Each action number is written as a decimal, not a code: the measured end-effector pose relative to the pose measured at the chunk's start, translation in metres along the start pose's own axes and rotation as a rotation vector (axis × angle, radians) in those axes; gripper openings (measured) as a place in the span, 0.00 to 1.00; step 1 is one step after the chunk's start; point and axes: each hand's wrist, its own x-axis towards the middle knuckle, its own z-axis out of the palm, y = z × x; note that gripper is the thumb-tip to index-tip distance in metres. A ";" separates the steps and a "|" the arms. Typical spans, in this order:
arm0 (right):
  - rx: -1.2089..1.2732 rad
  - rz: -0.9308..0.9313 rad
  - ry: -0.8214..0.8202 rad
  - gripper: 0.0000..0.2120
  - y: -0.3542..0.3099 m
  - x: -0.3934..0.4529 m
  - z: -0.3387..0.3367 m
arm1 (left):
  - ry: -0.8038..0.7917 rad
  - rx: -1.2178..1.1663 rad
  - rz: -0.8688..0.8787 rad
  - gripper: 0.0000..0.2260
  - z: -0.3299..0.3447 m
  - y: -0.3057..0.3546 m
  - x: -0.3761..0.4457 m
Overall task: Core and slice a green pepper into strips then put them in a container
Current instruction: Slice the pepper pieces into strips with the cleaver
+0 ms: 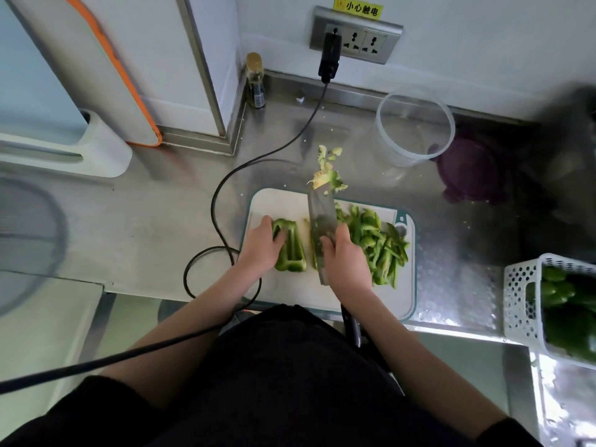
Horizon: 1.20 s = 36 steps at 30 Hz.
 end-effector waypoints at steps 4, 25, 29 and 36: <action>-0.073 -0.052 -0.021 0.11 -0.009 0.000 0.011 | 0.046 0.018 -0.022 0.10 0.001 -0.003 -0.001; -0.474 -0.111 -0.164 0.23 -0.031 0.010 0.037 | 0.010 0.008 -0.051 0.06 0.010 0.004 0.009; -0.488 -0.155 -0.194 0.20 -0.036 0.010 0.037 | 0.010 -0.033 -0.075 0.07 0.009 0.002 0.008; -0.505 -0.203 -0.168 0.26 -0.025 0.007 0.031 | 0.042 -0.083 -0.084 0.05 0.001 0.000 0.008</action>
